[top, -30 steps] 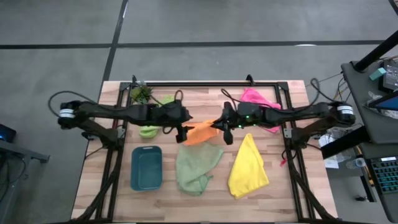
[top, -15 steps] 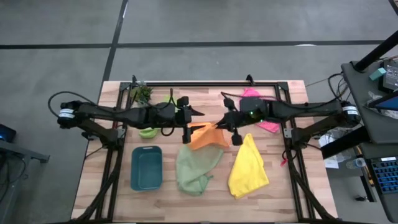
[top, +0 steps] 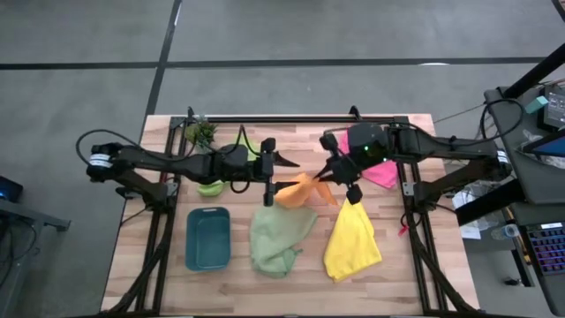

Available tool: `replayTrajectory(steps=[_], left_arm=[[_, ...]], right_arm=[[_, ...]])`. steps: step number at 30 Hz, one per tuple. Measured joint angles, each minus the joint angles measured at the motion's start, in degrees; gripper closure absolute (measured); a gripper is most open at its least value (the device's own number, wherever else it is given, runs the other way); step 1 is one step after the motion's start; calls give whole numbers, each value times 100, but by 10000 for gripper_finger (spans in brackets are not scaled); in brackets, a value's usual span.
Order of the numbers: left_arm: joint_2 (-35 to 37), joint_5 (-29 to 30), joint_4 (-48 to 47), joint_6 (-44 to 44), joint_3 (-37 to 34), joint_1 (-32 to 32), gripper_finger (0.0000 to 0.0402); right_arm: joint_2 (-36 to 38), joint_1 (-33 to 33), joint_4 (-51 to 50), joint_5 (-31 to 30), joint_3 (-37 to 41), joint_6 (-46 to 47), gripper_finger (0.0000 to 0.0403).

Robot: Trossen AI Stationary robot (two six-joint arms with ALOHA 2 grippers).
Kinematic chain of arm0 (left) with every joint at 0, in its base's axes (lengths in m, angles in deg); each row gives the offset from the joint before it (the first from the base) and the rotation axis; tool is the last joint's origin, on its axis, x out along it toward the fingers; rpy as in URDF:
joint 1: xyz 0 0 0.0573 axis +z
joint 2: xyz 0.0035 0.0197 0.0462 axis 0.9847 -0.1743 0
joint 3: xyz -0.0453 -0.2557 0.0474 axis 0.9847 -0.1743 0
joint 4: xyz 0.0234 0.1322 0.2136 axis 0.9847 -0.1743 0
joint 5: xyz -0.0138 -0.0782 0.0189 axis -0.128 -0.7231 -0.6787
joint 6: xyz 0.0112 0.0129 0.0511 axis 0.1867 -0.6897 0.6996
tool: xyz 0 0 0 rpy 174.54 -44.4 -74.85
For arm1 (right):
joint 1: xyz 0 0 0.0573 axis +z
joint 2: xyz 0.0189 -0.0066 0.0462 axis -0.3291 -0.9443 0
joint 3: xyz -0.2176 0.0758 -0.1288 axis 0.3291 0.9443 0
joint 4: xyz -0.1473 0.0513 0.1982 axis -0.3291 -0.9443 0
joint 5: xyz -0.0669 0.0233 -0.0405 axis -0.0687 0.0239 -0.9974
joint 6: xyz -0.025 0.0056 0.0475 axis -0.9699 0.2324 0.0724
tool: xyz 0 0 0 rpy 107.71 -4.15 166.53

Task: Fold microfiber towels
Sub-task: Fold the orange microfiber cloth

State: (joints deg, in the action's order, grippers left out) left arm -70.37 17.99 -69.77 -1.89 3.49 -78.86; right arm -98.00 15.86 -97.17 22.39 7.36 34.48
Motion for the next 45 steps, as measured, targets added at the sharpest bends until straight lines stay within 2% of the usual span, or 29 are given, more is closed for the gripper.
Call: replayTrajectory(steps=[5,8,12,15,20,25,42,45], left_arm=[[-193,-135,146,-143,11,0,194],[-292,-397,255,-153,9,0,194],[-342,-453,281,-287,5,-4,194],[-340,-454,287,-303,-20,-4,194],[-338,-456,214,-303,-24,-3,194],[-371,-480,-75,-305,-30,-24,194],[-440,-283,-39,-310,-33,-28,194],[-482,-48,-46,-305,-20,-35,194]], right_arm=[[-33,-4,145,-17,258,-120,394],[-84,-4,175,-17,274,87,394],[-191,-4,216,-49,274,523,394],[-298,-2,134,-405,274,728,394],[-445,-3,137,-570,276,676,394],[-465,-4,185,-991,261,695,394],[-879,-2,280,-1088,172,992,394],[-859,-6,239,-1127,128,1140,394]])
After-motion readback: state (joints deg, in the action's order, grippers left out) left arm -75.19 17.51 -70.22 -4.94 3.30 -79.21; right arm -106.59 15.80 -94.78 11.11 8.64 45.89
